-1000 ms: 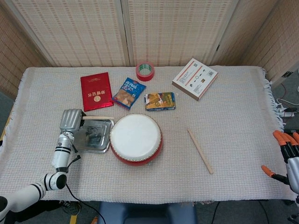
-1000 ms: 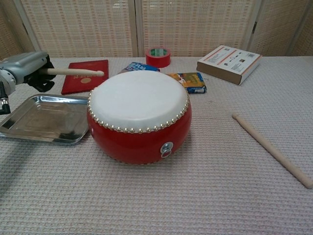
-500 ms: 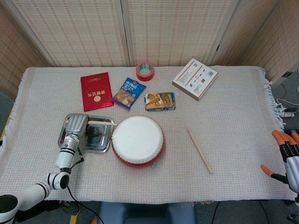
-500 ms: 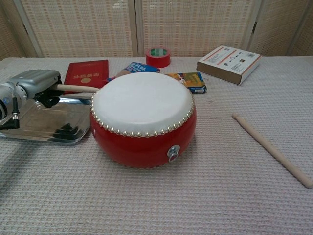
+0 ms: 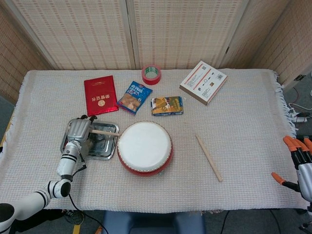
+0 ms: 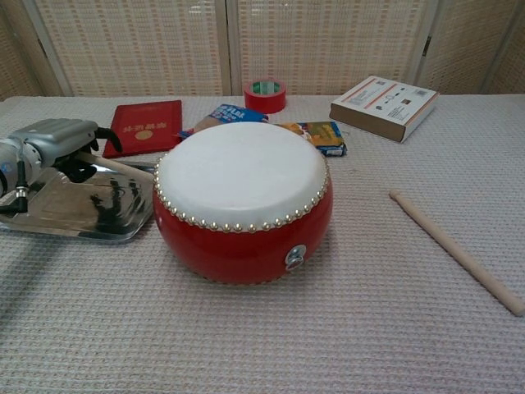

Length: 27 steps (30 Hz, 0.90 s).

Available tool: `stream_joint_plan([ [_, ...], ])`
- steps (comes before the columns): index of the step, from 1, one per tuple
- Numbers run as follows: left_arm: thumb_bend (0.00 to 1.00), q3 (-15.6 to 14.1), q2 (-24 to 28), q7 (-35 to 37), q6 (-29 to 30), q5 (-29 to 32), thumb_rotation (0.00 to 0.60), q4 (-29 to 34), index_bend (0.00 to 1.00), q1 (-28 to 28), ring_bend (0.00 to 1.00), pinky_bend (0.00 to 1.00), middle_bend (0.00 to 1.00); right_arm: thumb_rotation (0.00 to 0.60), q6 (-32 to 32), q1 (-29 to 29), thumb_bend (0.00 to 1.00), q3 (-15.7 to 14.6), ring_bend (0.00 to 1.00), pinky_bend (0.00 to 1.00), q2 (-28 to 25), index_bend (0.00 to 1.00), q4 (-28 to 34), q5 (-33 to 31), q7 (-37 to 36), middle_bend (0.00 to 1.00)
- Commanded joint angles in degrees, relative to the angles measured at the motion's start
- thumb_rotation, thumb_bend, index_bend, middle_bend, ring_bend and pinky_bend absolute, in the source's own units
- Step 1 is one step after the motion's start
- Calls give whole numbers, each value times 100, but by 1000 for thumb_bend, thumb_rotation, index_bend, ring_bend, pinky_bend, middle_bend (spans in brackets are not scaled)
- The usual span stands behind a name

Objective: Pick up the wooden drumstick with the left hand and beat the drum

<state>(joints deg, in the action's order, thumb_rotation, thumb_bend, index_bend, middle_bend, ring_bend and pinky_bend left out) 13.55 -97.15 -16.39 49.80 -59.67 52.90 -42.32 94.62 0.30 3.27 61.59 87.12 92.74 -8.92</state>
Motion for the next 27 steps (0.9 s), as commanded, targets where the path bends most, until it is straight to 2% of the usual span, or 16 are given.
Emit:
stream_joint_plan([
  [1,454,47,16,-50,-23,94,600,-14,107,6,64,233,113,600,11,-6,37,-3,0,0,-6,0,5,7,5,77],
  [4,413,110,54,-88,4,189,600,2,25,21,2,178,28,600,29,-13,37,-5,0,0,-13,0,12,16,9,76],
  [6,378,171,135,-86,-15,290,600,99,4,43,0,156,6,600,43,-21,37,-8,0,0,-19,0,13,21,8,77],
  [14,244,360,581,-103,230,550,600,764,0,214,0,66,0,600,76,-29,37,-9,0,0,-29,0,4,44,-26,77],
  [19,223,460,878,93,514,539,600,1232,0,376,0,61,0,600,93,-36,37,-14,0,0,-45,0,2,59,-42,76],
  [27,223,539,1660,789,992,354,600,2478,0,898,0,69,0,600,124,-63,37,-14,0,0,-55,0,-31,36,-125,76],
])
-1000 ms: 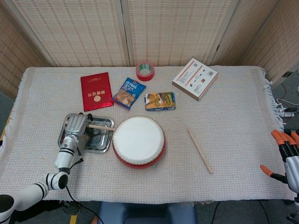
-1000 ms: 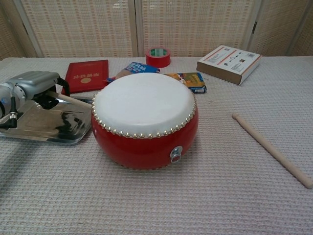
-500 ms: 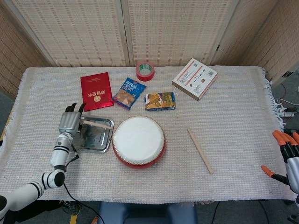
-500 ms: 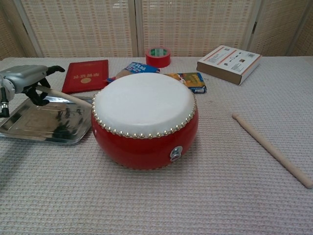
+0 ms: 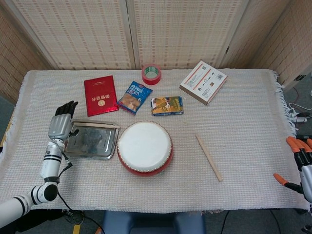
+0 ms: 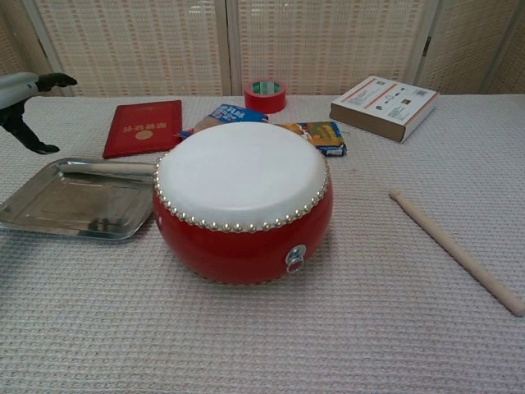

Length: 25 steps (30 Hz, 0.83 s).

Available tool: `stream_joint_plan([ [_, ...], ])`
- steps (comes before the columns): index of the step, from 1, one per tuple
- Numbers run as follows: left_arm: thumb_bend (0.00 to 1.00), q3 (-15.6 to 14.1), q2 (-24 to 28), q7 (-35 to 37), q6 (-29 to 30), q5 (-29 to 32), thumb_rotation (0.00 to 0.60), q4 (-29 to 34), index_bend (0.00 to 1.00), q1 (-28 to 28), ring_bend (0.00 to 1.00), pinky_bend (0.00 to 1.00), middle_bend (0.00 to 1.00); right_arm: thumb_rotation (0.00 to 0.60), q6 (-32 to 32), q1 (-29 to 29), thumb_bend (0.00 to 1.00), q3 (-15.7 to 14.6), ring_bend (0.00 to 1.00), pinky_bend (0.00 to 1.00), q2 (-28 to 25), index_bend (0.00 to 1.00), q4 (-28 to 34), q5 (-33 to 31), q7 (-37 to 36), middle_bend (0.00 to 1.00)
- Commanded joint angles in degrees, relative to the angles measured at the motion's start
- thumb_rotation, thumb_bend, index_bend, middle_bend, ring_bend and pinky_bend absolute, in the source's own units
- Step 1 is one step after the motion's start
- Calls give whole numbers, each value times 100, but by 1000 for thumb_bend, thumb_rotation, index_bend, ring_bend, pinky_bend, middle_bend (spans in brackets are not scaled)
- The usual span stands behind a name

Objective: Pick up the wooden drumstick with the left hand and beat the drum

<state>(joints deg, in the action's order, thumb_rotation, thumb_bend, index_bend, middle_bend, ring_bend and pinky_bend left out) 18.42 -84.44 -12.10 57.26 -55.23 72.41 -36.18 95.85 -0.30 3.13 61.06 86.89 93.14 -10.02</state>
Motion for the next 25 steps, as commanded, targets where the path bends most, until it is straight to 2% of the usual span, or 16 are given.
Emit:
stream_joint_plan([
  [1,224,65,479,443,317,-108,600,645,0,354,0,74,4,600,-3,-2,37,1,0,0,-5,0,-13,-8,-30,77],
  [5,274,66,799,699,771,-252,600,1078,54,691,27,110,71,600,-54,4,37,2,0,0,-40,0,-17,-54,-122,77],
  [7,314,-52,952,733,1037,-444,600,1296,105,891,57,138,111,600,-150,18,37,-11,0,0,-68,0,-9,-111,-193,77],
  [11,321,-374,1156,576,1697,-915,600,1648,175,1300,71,147,144,600,-439,95,37,-66,0,0,-74,0,-30,-191,-335,78],
  [14,321,-565,1199,495,2084,-1152,600,1823,198,1553,73,146,149,600,-518,139,37,-84,0,0,-46,0,-97,-171,-472,78],
  [19,321,-1131,1368,163,2507,-1557,600,2205,203,2038,73,132,149,600,-533,198,37,-128,0,0,24,0,-236,-25,-646,78],
  [25,320,-1420,1386,145,3003,-1966,600,2508,203,2447,73,119,149,600,-540,242,37,-185,0,0,65,0,-329,92,-829,78],
])
